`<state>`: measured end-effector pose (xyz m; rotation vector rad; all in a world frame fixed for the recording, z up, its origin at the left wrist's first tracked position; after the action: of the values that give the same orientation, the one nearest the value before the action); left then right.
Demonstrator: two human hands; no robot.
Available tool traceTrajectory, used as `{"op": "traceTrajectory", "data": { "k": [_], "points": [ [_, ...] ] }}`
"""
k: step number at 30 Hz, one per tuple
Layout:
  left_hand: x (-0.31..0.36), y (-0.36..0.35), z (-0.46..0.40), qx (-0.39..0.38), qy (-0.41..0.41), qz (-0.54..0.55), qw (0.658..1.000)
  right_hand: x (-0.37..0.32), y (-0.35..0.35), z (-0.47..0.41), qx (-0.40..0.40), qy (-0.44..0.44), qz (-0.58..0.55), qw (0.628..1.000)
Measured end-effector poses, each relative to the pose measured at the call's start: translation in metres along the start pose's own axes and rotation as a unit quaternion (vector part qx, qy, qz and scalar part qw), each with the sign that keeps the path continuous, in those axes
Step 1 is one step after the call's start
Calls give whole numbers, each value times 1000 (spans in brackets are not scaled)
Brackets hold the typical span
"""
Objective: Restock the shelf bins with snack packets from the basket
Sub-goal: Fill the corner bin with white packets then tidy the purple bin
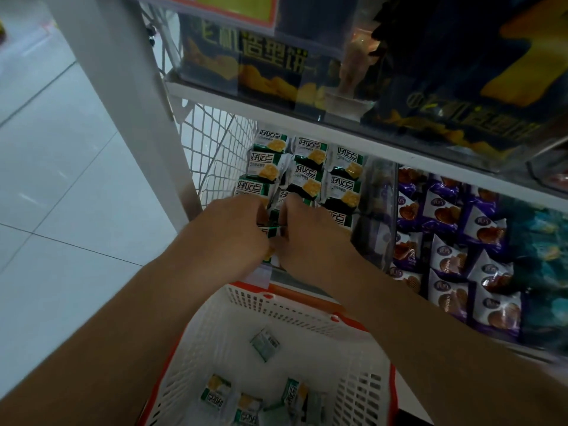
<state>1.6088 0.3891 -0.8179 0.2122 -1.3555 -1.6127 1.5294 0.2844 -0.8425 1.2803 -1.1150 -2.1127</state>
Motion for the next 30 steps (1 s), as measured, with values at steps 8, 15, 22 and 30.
{"op": "traceTrajectory", "data": {
  "k": [8, 15, 22, 30],
  "points": [
    [-7, -5, 0, -13, -2, -17, 1000, 8, 2, -2, -6, -83, -88, 993],
    [-8, 6, 9, 11, 3, -23, 1000, 3, -6, -7, 19, -74, -155, 985],
    [-4, -3, 17, -21, -2, -82, 996, -4, -11, -9, -63, -55, -162, 983],
    [12, 15, 49, 61, -84, 31, 994, -23, 39, 38, 2, -19, -240, 971]
  ]
}}
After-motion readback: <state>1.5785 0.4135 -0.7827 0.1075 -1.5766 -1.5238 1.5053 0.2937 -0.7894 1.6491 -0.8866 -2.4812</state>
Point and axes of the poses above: each hand's wrist, its own z-axis away from the middle knuckle, its own y-axis out of the back of the hand, x = y × z, the point moved 4 cm from there along -z, towards the middle knuckle, and after that the axes turned 4 degrees about -z, right-handed, at the moved point
